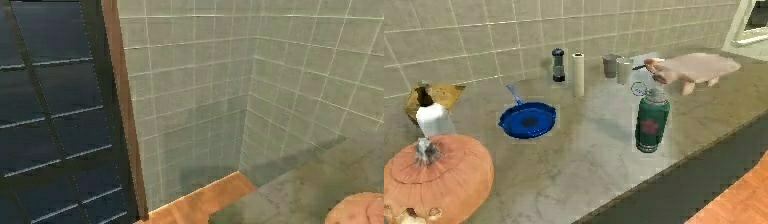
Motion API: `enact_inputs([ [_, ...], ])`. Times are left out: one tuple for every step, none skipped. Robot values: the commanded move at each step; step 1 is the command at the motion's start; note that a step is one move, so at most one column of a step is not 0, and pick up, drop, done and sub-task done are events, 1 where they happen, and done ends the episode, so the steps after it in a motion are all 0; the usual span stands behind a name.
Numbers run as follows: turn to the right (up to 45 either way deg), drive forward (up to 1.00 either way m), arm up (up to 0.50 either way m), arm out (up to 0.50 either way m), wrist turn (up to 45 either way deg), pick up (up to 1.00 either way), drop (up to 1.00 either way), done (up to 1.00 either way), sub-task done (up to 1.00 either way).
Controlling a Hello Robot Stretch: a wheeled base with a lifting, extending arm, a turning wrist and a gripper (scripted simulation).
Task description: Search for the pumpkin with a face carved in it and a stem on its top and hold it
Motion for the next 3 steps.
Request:
enact_inputs([
  [-30.0,0.0,0.0,0.0,0.0,0.0,0.0,0.0,0.0],
  [0.0,0.0,0.5,0.0,0.0,0.0,0.0,0.0,0.0],
  [0.0,0.0,0.38,0.0,0.0,0.0,0.0,0.0,0.0],
])
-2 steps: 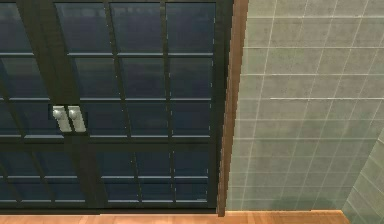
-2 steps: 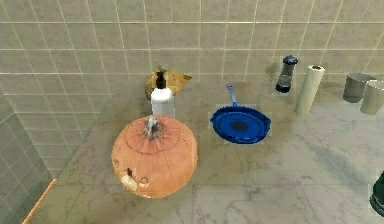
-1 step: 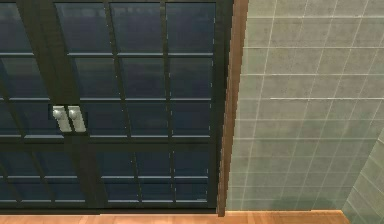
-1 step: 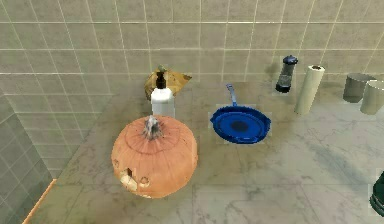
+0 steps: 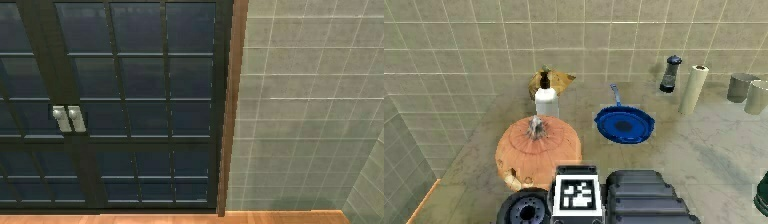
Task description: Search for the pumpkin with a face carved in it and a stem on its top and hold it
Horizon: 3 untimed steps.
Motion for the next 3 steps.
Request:
enact_inputs([
  [0.0,0.0,0.0,0.5,0.0,0.0,0.0,0.0,0.0],
  [0.0,0.0,0.0,0.0,45.0,0.0,0.0,0.0,0.0],
  [0.0,0.0,0.0,0.0,45.0,0.0,0.0,0.0,0.0],
])
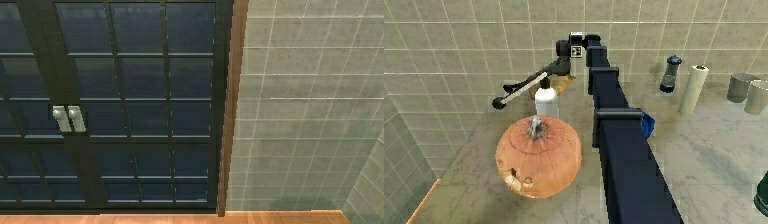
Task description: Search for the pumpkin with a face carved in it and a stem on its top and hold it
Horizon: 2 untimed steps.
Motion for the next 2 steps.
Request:
enact_inputs([
  [0.0,0.0,0.0,0.0,45.0,0.0,0.0,0.0,0.0],
  [0.0,0.0,0.0,0.0,21.0,0.0,0.0,0.0,0.0],
])
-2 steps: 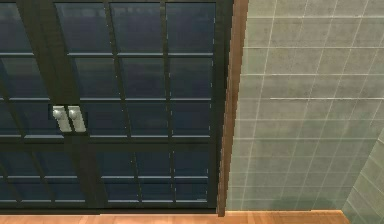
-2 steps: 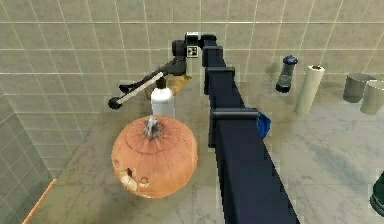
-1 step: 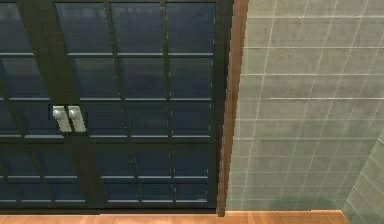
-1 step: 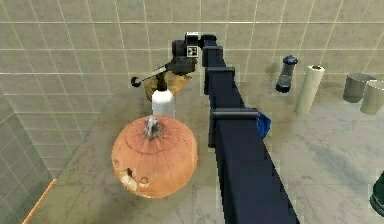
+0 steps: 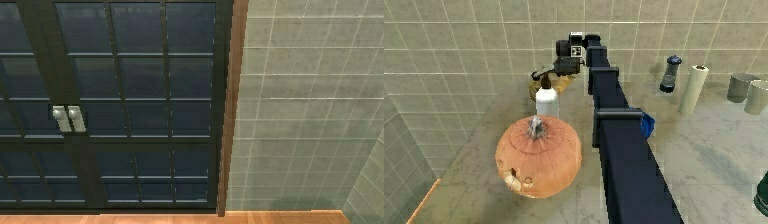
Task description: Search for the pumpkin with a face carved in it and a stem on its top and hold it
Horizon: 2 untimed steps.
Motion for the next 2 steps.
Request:
enact_inputs([
  [0.0,0.0,-0.1,0.0,0.0,0.0,0.0,0.0,0.0],
  [0.0,0.0,0.0,0.0,0.0,1.0,0.0,0.0,0.0],
])
